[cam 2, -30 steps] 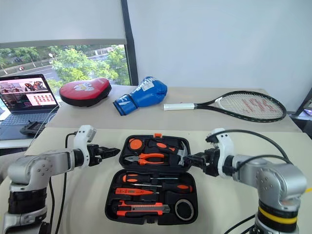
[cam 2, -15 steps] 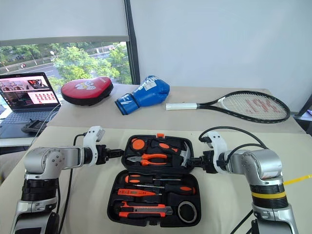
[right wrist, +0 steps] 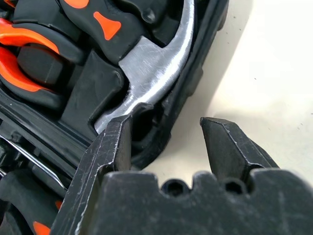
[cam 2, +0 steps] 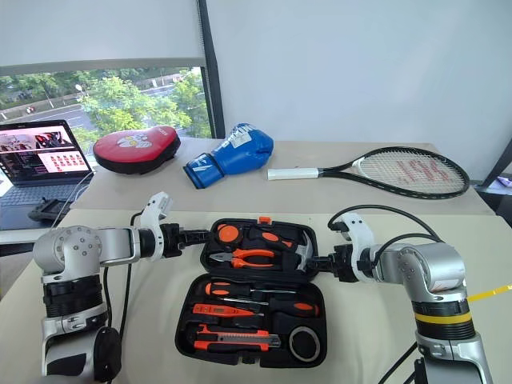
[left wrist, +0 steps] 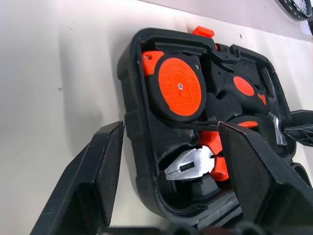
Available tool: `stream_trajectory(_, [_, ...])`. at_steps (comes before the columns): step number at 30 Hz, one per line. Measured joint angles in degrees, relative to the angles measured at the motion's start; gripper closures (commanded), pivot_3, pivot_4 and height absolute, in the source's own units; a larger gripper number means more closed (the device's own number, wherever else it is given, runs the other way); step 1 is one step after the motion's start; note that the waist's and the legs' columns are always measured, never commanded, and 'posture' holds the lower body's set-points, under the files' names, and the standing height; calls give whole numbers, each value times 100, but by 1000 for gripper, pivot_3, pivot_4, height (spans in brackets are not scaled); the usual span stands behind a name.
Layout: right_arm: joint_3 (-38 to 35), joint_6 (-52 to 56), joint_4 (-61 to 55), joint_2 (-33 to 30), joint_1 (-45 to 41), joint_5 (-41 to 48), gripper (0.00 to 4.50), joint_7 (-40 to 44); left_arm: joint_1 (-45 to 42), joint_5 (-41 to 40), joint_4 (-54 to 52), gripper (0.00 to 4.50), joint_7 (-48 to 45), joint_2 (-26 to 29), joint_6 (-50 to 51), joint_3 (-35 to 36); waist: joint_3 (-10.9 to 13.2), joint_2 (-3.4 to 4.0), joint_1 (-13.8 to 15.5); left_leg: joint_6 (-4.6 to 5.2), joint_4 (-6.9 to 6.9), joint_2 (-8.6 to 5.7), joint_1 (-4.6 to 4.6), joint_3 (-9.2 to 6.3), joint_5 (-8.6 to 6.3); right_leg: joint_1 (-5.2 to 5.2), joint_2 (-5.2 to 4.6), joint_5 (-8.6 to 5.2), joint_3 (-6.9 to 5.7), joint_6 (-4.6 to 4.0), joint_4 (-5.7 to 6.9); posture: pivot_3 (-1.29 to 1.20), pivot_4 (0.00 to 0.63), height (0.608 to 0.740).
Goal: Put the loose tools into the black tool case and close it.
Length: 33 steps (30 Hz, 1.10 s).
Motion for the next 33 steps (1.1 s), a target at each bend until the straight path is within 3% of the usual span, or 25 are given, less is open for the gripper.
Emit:
stream_trajectory(4, [0, -11, 0, 1, 0, 2, 1878, 3, 249, 230, 9, 1239, 79, 22, -239, -449, 0, 0, 7, -1, 1, -1, 2, 0, 1, 1, -4, 0, 4, 0, -2, 0, 150, 740])
stream_trajectory(6, [0, -13, 0, 5, -1, 1, 1878, 3, 320, 353, 41, 1745, 128, -9, -435, -679, 0, 0, 30, -1, 1, -1, 2, 0, 0, 1, -7, 0, 3, -1, -2, 0, 150, 740])
stream_trajectory(11, [2, -67, 5, 50, -37, -22, 3185, 5, 324, 398, 23, 3429, 94, -154, -630, -851, 0, 1, 53, -2, 2, -2, 14, -2, 0, 10, -20, 2, 7, -3, 2, 0, 150, 740])
stream_trajectory(14, [28, -125, 43, 43, -33, -120, 4289, -7, 328, 427, 18, 4475, 102, -167, -736, -814, 0, 1, 43, -8, 2, 2, 15, -2, 4, 7, -21, 8, 10, -12, 6, 0, 150, 740])
stream_trajectory(22, [186, -1279, 431, 250, -77, -539, 4406, 24, 327, 616, 502, 4492, -271, -157, -1926, -994, 0, 2, 37, -14, 2, 11, 9, -1, 14, 0, -12, 17, 8, -25, 6, 0, 150, 740])
stream_trajectory(25, [394, -2505, 535, 318, -83, -1073, 4406, 44, 312, 952, 674, 4492, -768, 2, -3088, -1358, 3, 3, 35, -17, 3, 3, -44, 4, 25, -60, -9, 21, 8, -25, 10, 0, 150, 740])
stream_trajectory(27, [625, -3519, 381, 176, 18, -1519, 4406, 180, 383, 1523, 694, 4492, -1385, 369, -4564, -1885, 4, 5, 29, -16, -4, -10, -97, 9, 43, -120, -8, 24, 7, -25, 19, 0, 150, 740])
stream_trajectory(33, [840, -5410, -625, -196, 1279, -2366, 4406, 406, 996, 2407, 895, 4492, -2292, 806, -7428, -2290, 4, 6, 33, -22, -68, -9, -94, 9, 48, -119, -5, 22, -37, -21, -17, 0, 150, 740])
